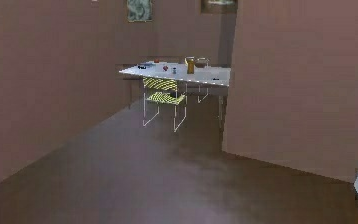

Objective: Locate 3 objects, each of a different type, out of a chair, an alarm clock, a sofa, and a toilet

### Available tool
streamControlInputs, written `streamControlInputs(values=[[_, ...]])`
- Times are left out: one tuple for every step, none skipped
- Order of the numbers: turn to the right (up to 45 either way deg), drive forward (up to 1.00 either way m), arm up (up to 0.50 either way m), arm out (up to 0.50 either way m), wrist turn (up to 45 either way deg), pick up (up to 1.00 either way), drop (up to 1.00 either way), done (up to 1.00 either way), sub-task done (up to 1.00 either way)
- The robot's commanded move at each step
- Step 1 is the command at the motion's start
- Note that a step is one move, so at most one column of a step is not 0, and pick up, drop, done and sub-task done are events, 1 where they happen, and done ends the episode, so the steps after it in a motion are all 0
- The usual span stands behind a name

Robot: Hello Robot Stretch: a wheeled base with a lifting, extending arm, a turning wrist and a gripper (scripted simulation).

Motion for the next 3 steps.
streamControlInputs(values=[[9.0, 0.0, 0.0, 0.0, 0.0, 0.0, 0.0, 0.0, 0.0], [0.0, 1.0, 0.0, 0.0, 0.0, 0.0, 0.0, 0.0, 0.0], [6.0, 0.0, 0.0, 0.0, 0.0, 0.0, 0.0, 0.0, 0.0]])
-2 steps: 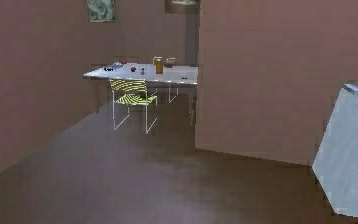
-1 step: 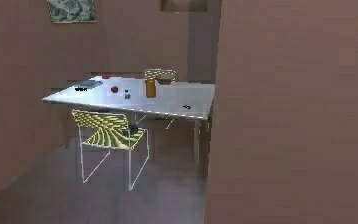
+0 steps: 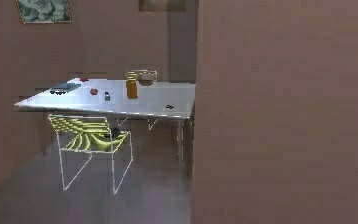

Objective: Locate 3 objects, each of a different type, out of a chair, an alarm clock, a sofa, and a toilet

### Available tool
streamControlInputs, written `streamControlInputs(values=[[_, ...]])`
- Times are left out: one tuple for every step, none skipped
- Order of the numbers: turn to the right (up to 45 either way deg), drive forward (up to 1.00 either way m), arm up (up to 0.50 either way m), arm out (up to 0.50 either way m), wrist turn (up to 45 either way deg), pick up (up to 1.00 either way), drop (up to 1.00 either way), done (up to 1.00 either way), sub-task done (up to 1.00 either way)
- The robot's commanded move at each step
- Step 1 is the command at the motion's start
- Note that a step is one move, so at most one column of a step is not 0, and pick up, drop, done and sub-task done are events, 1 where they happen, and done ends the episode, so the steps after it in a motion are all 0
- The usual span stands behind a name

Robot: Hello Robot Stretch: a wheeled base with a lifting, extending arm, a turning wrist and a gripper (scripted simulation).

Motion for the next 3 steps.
streamControlInputs(values=[[0.0, 0.55, 0.0, 0.0, 0.0, 0.0, 0.0, 0.0, 0.0], [-36.0, 0.0, 0.0, 0.0, 0.0, 0.0, 0.0, 0.0, 0.0], [0.0, 0.0, 0.0, 0.0, 0.0, 0.0, 0.0, 0.0, 1.0]])
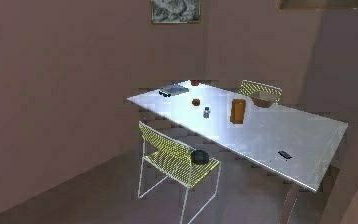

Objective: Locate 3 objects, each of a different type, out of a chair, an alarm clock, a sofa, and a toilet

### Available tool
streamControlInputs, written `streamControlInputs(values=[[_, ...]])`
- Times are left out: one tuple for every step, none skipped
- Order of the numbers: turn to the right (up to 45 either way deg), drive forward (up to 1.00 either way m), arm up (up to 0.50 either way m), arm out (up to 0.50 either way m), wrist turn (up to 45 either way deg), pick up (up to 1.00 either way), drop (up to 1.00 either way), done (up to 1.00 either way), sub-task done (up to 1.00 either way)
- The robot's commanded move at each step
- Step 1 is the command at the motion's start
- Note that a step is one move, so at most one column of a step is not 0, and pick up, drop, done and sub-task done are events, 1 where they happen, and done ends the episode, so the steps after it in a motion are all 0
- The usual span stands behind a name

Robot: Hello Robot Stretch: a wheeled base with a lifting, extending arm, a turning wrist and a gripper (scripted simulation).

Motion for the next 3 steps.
streamControlInputs(values=[[-45.0, 0.0, 0.0, 0.0, 0.0, 0.0, 0.0, 0.0, 0.0], [-45.0, 0.0, 0.0, 0.0, 0.0, 0.0, 0.0, 0.0, 0.0], [-24.0, 0.0, 0.0, 0.0, 0.0, 0.0, 0.0, 0.0, 0.0]])
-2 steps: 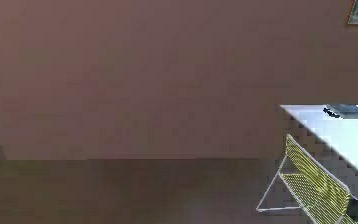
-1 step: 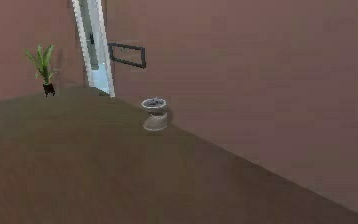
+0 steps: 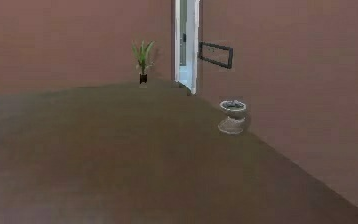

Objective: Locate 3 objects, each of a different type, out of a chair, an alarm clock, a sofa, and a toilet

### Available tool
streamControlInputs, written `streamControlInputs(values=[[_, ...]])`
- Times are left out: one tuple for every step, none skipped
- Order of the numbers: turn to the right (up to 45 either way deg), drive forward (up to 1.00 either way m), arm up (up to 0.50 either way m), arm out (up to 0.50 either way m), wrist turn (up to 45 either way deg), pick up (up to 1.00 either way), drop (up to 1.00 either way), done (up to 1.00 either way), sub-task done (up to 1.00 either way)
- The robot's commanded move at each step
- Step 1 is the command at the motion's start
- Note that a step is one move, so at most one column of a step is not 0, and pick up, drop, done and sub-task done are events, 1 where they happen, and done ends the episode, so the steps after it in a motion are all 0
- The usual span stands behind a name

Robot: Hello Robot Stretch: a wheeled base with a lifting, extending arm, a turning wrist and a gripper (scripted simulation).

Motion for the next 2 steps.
streamControlInputs(values=[[0.0, 1.0, 0.0, 0.0, 0.0, 0.0, 0.0, 0.0, 0.0], [-3.0, 0.0, 0.0, 0.0, 0.0, 0.0, 0.0, 0.0, 0.0]])
